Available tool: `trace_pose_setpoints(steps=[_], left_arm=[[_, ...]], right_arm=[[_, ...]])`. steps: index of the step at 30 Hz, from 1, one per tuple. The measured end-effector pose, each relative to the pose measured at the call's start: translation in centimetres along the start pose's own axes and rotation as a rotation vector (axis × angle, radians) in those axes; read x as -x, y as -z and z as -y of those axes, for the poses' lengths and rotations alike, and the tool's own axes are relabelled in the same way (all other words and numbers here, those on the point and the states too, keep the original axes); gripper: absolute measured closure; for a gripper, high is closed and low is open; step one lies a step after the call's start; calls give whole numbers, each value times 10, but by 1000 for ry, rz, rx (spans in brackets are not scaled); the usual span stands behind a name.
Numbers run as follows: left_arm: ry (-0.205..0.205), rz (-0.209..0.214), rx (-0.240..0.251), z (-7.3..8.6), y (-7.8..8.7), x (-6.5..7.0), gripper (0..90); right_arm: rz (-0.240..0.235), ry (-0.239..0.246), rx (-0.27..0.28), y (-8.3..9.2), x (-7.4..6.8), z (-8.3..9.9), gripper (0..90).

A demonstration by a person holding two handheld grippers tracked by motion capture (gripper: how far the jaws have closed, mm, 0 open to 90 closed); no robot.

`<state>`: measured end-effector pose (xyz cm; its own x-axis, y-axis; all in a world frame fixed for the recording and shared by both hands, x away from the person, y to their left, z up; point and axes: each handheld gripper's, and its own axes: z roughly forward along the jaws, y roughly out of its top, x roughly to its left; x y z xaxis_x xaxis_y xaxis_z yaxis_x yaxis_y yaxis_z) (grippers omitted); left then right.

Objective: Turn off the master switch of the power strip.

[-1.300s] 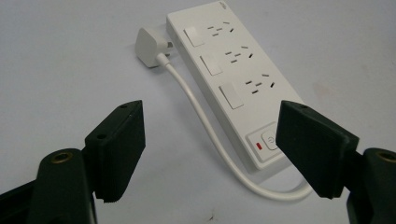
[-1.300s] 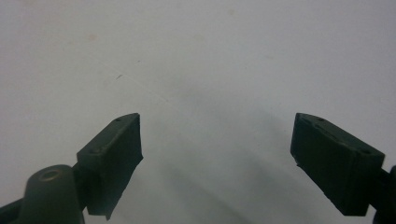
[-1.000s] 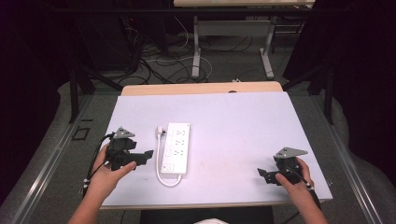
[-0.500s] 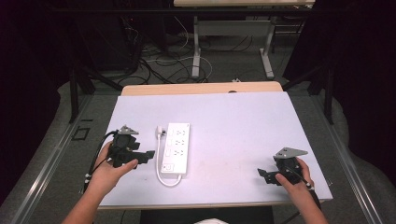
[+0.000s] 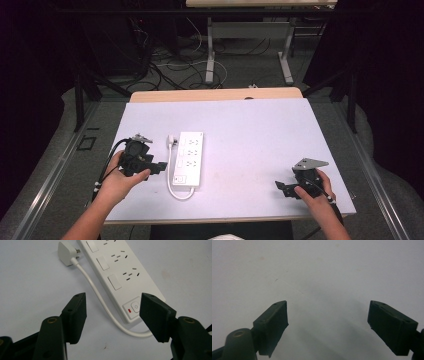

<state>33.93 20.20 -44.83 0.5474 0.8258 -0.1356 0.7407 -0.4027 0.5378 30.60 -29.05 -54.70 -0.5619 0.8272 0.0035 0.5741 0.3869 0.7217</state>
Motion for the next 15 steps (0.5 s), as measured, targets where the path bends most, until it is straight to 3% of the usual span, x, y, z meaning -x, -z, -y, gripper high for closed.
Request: trace_pose_setpoints(steps=[15], left_arm=[[15, -14, -45, -3, -14, 7, 611]], right_arm=[[-10, 6, -4, -2, 1, 1, 160]])
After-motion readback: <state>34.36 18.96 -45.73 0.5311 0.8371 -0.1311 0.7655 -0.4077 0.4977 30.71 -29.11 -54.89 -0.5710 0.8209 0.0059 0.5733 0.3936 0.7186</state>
